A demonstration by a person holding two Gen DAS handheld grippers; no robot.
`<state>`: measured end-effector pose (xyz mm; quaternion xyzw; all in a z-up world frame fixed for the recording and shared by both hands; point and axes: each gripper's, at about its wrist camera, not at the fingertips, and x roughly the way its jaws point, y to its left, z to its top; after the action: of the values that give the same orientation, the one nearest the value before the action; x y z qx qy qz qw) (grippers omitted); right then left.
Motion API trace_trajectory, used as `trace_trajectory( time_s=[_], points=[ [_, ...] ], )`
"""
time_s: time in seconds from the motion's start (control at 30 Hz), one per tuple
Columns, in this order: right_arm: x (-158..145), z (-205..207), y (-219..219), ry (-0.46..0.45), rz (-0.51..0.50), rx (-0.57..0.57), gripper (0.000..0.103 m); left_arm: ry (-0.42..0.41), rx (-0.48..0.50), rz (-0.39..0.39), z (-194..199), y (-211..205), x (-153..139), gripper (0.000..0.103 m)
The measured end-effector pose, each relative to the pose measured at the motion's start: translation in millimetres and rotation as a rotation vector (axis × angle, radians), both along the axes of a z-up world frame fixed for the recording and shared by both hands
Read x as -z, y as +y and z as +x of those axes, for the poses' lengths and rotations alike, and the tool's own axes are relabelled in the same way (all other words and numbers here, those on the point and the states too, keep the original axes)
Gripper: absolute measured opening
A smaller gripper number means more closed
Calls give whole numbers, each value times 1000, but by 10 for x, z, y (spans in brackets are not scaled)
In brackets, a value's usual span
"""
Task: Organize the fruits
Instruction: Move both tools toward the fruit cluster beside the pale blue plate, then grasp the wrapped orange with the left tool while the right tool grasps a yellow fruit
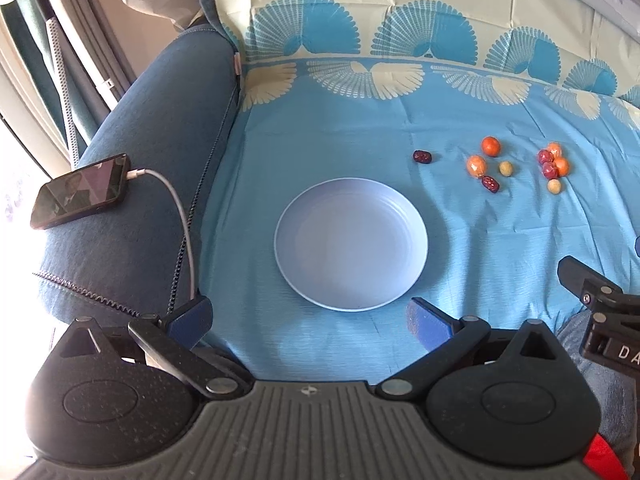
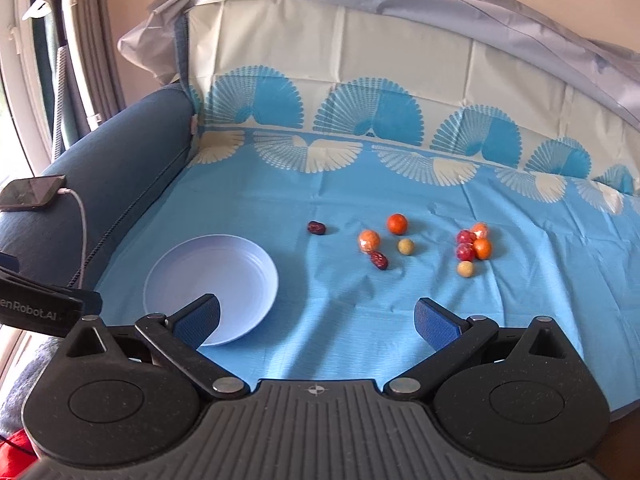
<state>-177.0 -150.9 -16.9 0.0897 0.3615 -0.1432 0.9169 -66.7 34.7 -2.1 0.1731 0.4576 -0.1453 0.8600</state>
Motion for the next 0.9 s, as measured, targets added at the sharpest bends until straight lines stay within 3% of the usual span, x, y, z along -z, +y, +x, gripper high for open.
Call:
trace_trajectory(
  time_s=[0.5, 0.7, 0.9],
  points=[
    [760, 130, -1337, 62, 7, 265, 103, 91, 134, -107, 530, -1375, 481, 103],
    [1253, 533, -1878, 71, 37, 315, 102, 100, 177, -78, 991, -2124, 831, 103],
    [1804, 1024, -2256, 95, 72, 307, 102, 149, 206, -53, 1449, -2732, 1379, 103]
  ],
)
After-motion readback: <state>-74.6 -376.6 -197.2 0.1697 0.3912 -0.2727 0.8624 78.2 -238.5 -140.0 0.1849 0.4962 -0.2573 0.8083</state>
